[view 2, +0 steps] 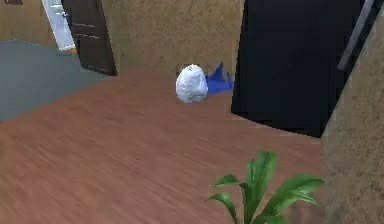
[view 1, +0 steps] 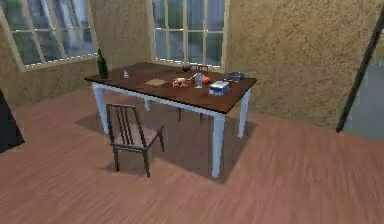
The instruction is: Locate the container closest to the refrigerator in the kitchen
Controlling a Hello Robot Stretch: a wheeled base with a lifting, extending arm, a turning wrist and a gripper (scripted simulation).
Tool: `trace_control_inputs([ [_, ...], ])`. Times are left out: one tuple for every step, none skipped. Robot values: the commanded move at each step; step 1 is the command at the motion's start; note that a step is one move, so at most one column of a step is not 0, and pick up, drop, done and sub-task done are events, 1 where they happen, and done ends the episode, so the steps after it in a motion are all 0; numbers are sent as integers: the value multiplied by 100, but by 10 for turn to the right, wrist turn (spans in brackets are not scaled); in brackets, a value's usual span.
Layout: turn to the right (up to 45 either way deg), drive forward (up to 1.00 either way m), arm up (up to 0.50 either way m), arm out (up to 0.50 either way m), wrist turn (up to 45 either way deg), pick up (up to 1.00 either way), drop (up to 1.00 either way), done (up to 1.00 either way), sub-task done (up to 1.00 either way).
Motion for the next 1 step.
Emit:
trace_control_inputs([
  [-210,0,0,0,0,0,0,0,0],
])
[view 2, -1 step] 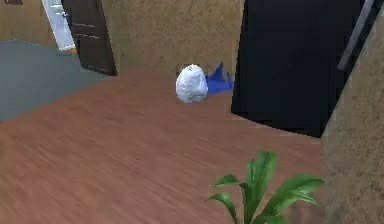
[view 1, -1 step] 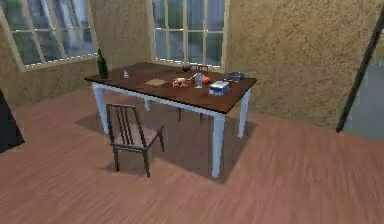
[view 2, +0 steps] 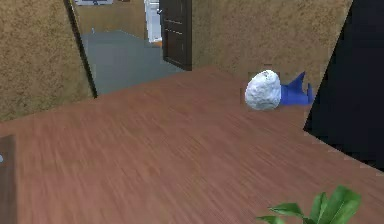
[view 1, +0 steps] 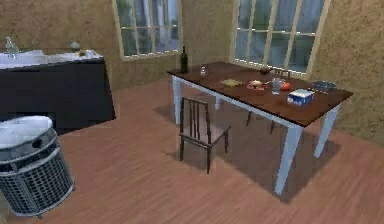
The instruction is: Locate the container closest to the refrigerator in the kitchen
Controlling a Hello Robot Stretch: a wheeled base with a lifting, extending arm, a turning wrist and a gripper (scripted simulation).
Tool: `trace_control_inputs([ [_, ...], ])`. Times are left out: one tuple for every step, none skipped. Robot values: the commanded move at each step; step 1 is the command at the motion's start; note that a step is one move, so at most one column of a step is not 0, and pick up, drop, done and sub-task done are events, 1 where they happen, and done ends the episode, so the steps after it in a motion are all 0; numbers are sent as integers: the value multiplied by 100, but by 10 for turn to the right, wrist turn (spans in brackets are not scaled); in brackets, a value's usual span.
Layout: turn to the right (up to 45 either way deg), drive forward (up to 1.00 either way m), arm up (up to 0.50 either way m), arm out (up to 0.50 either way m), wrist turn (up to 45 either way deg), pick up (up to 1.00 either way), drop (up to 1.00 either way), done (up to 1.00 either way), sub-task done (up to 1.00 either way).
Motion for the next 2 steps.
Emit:
trace_control_inputs([
  [0,25,0,0,0,0,0,0,0],
  [-360,0,0,0,0,0,0,0,0],
])
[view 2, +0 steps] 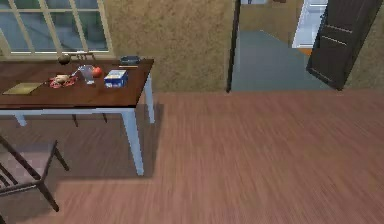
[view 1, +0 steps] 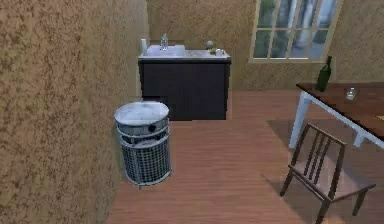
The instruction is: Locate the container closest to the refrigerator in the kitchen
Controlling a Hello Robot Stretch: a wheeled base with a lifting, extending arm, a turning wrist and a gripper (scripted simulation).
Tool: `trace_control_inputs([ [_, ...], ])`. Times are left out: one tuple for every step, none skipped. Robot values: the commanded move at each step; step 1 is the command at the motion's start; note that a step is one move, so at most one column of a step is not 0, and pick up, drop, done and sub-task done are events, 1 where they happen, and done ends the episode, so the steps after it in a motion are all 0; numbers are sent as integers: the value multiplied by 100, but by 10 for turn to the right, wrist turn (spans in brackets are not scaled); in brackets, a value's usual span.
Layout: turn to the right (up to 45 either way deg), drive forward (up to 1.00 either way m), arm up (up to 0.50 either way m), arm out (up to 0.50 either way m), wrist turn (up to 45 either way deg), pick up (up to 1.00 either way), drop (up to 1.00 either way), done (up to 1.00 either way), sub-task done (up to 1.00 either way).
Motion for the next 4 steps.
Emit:
trace_control_inputs([
  [0,50,0,0,0,0,0,0,0],
  [450,0,0,0,0,0,0,0,0],
  [450,0,0,0,0,0,0,0,0],
  [150,0,0,0,0,0,0,0,0],
])
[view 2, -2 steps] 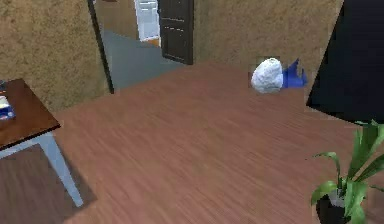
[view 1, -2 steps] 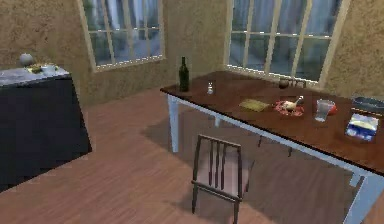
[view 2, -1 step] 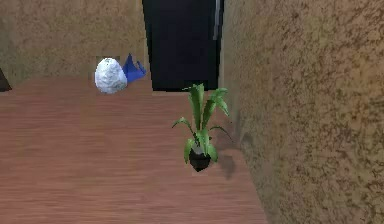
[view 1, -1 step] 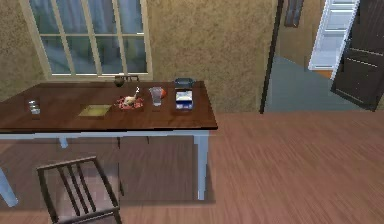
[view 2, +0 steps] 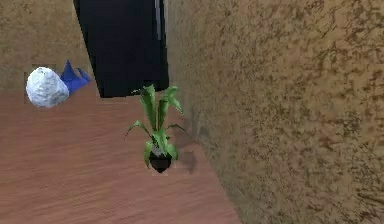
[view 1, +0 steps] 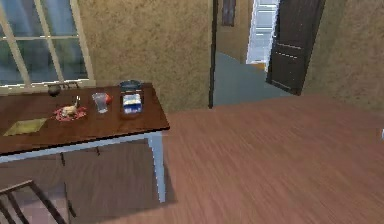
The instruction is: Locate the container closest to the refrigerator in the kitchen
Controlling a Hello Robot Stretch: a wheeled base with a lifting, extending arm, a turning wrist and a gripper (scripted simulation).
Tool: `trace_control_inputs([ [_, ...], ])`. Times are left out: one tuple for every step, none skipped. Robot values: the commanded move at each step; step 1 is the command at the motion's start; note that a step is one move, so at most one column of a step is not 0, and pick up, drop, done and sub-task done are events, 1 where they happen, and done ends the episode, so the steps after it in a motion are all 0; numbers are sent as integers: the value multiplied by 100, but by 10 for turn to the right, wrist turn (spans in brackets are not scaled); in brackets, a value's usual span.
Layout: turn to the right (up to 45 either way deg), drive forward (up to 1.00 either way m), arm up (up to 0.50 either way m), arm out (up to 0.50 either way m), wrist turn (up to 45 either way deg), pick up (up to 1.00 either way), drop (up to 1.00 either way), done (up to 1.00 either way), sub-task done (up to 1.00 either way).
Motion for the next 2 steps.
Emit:
trace_control_inputs([
  [0,50,0,0,0,0,0,0,0],
  [360,0,0,0,0,0,0,0,0],
])
